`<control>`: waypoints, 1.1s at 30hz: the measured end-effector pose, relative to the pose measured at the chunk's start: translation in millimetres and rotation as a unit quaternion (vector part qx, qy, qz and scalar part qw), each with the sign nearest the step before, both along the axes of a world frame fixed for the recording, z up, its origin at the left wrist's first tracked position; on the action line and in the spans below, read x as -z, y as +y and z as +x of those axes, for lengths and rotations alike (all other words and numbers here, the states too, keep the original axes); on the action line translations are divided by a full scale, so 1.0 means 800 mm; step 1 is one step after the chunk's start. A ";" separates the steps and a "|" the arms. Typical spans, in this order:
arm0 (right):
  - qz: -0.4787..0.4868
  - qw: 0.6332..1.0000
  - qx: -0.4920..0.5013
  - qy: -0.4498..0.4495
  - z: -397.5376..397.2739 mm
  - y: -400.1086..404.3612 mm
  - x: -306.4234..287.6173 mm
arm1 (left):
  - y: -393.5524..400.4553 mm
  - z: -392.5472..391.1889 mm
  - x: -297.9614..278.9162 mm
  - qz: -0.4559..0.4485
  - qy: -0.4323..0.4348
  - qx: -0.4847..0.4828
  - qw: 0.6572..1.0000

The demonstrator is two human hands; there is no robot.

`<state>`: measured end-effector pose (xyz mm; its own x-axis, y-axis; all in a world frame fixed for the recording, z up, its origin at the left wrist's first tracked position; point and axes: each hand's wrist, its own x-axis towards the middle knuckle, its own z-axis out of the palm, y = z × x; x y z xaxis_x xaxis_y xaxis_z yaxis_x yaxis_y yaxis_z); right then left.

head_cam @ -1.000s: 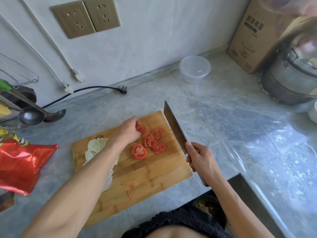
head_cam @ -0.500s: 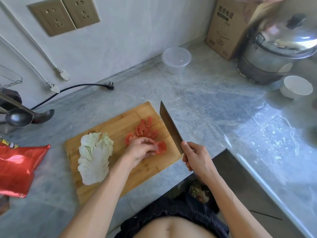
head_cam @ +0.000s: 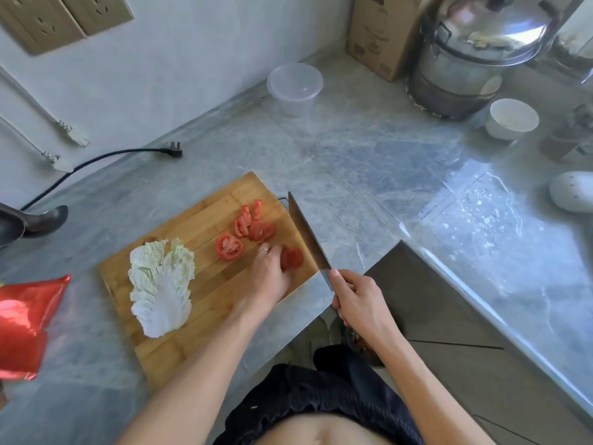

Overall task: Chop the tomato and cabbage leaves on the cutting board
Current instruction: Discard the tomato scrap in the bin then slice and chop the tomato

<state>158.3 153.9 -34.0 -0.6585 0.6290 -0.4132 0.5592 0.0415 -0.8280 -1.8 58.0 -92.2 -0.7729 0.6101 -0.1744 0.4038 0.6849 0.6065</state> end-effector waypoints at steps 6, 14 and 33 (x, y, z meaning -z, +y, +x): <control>0.043 0.999 -0.019 0.001 -0.003 -0.006 -0.009 | 0.025 -0.005 0.001 -0.004 0.019 -0.008 1.000; 0.050 0.998 -0.033 -0.006 -0.003 -0.006 -0.004 | 0.030 -0.005 0.008 -0.036 0.017 -0.024 0.999; 0.043 0.998 -0.050 -0.022 -0.030 0.003 0.003 | 0.031 -0.010 0.015 -0.005 0.004 -0.027 1.000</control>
